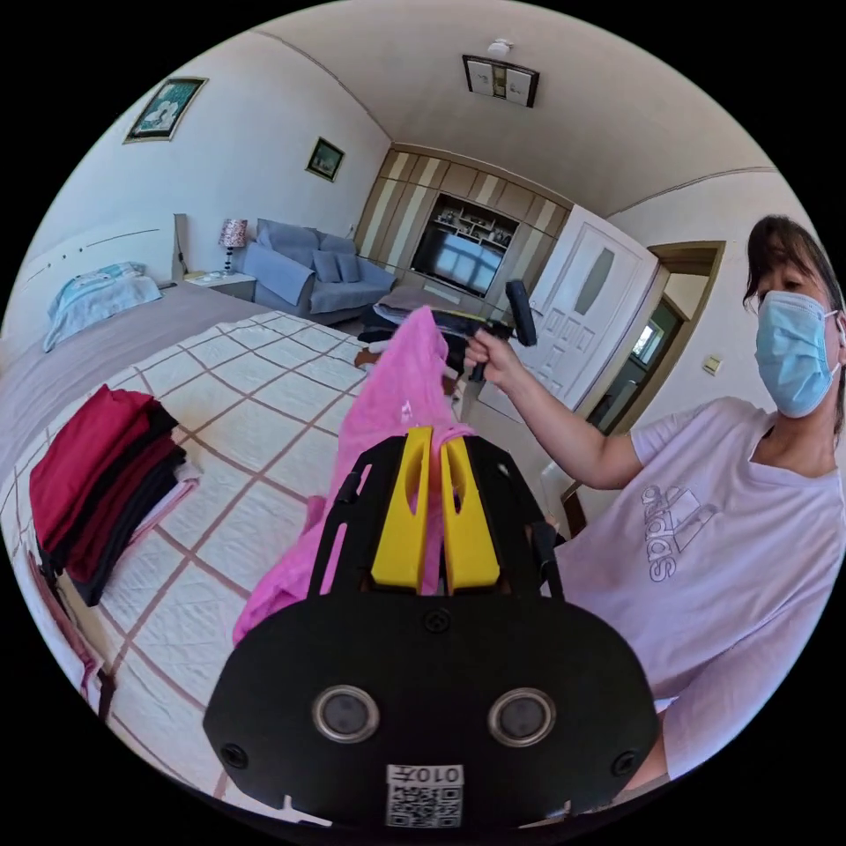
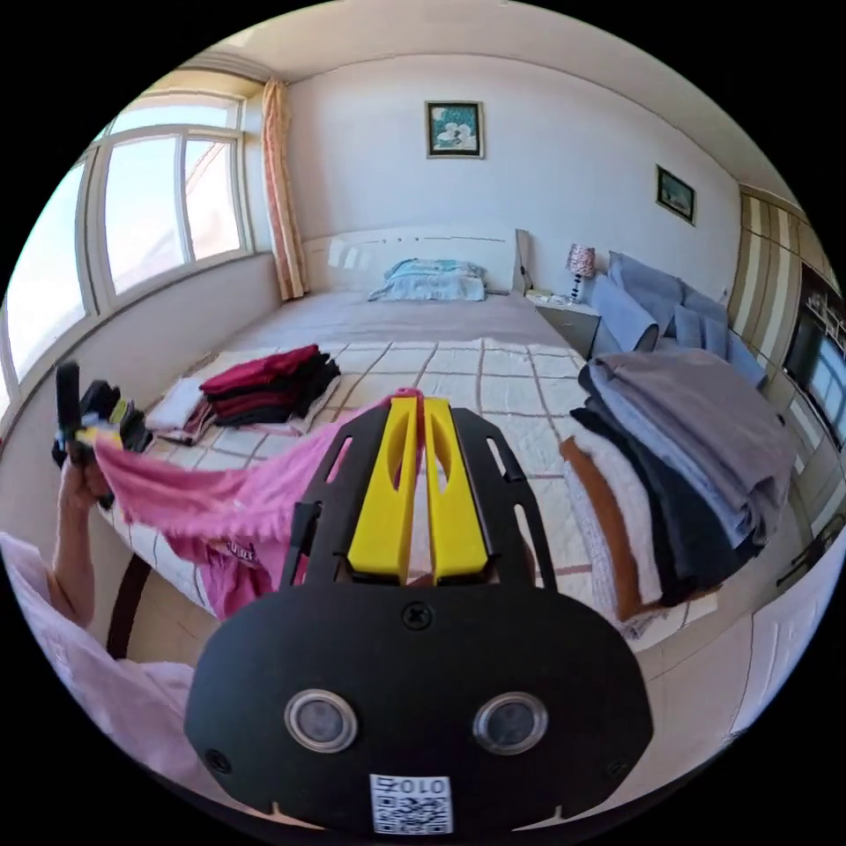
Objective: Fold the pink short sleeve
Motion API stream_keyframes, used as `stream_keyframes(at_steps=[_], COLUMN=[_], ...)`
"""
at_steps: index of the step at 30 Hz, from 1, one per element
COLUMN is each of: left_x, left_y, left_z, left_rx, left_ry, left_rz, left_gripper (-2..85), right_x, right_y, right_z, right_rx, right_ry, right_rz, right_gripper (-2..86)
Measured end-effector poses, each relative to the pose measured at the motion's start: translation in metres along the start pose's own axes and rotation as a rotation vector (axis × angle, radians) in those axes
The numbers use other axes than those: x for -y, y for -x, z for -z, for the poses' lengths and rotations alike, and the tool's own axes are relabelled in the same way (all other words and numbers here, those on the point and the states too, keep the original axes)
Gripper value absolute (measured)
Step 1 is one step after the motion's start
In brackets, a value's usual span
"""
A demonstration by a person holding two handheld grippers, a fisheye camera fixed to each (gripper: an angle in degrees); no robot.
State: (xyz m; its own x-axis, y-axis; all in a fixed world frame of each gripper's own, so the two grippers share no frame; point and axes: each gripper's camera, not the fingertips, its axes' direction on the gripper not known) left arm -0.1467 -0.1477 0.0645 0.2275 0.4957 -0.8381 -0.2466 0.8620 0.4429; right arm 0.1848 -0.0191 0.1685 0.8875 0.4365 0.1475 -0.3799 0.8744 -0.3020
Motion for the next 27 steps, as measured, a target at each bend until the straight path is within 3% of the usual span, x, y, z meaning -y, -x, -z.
stream_keyframes(at_steps=[2,6,9,11,13,17,19,23,27], left_x=[0.032,0.08,0.077,0.063,0.044,-0.004,-0.029,-0.089,-0.138], left_y=[-0.014,-0.064,-0.088,-0.095,-0.1,-0.093,-0.086,-0.054,-0.011], left_z=[0.014,0.074,0.083,0.068,0.046,-0.02,-0.043,-0.087,-0.089], left_rx=[0.023,0.116,0.135,0.099,0.08,-0.011,-0.006,-0.068,-0.153], left_ry=[-0.139,-0.486,-0.596,-0.617,-0.613,-0.496,-0.425,-0.22,-0.185], left_rz=[-0.057,-0.22,-0.257,-0.253,-0.272,-0.217,-0.169,0.004,0.244], left_gripper=[-0.3,-0.3,-0.3,-0.3,-0.3,-0.3,-0.3,-0.3,-0.3], right_x=[0.079,0.196,0.225,0.236,0.238,0.203,0.168,0.078,-0.029], right_y=[0.016,0.103,0.146,0.161,0.183,0.228,0.257,0.309,0.359], right_z=[0.033,0.158,0.21,0.218,0.199,0.124,0.049,-0.084,-0.208], right_rx=[-0.038,-0.225,-0.005,0.222,0.473,0.626,0.718,0.754,0.614], right_ry=[-0.044,-0.464,-0.662,-0.654,-0.555,-0.404,-0.207,0.142,0.457], right_rz=[0.046,0.259,0.457,0.558,0.677,0.899,0.978,1.009,0.906], right_gripper=[3.3,3.1,3.2,3.4,3.4,3.4,3.5,3.5,3.7])
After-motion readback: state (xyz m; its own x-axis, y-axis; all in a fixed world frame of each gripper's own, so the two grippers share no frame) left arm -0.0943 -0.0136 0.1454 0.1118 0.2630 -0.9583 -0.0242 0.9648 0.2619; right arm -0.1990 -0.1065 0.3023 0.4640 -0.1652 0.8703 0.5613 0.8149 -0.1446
